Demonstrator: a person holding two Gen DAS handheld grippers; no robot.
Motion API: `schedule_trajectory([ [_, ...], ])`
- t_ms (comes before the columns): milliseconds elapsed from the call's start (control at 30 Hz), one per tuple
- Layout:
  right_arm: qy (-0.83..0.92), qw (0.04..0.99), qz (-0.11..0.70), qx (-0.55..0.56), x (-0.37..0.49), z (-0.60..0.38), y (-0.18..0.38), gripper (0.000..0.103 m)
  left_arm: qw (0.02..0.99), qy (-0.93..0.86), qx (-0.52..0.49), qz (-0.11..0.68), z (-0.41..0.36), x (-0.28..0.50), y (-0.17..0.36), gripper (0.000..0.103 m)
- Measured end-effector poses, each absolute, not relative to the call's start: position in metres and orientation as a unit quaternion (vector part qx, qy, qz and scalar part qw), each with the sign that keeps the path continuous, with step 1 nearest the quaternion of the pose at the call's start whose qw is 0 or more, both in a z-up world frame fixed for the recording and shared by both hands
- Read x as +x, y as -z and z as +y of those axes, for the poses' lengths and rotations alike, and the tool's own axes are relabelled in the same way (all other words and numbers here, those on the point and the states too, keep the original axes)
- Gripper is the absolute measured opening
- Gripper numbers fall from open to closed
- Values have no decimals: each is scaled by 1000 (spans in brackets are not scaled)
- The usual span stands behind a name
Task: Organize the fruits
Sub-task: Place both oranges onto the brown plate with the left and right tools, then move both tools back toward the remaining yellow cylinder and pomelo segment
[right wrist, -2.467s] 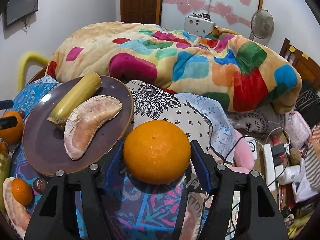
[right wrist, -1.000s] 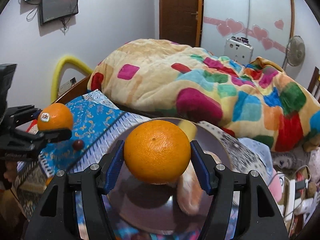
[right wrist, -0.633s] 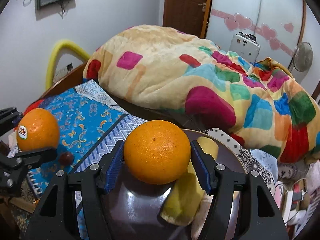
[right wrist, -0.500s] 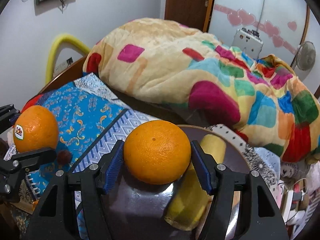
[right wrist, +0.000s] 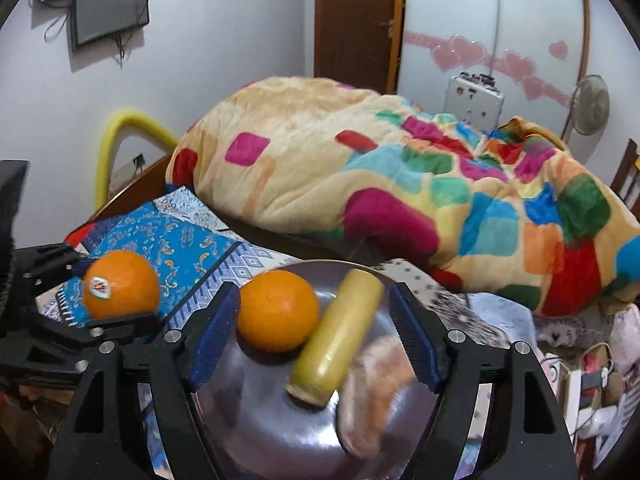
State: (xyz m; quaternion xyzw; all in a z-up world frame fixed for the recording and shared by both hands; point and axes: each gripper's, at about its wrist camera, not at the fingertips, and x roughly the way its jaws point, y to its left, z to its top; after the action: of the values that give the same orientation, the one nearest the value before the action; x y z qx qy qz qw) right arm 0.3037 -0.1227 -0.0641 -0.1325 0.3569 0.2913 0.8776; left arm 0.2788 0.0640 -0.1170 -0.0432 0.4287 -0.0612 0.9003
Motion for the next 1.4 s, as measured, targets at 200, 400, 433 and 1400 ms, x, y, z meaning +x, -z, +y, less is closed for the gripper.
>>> schedule_trajectory([
  [200,-268,892,332,-148,285,-156,60,74,889,86,-35,448,27,289,119,68],
  [400,-262,895,326,-153,275,-183,66,74,884,90,-20,458,-3,301,122,68],
  [433,-263,895,328,-149,275,-187,68,74,883,87,-20,462,-6,304,124,68],
  [1400,-288,897,320,-96,174,-219,68,75,898,60,-19,435,-10,183,101,93],
])
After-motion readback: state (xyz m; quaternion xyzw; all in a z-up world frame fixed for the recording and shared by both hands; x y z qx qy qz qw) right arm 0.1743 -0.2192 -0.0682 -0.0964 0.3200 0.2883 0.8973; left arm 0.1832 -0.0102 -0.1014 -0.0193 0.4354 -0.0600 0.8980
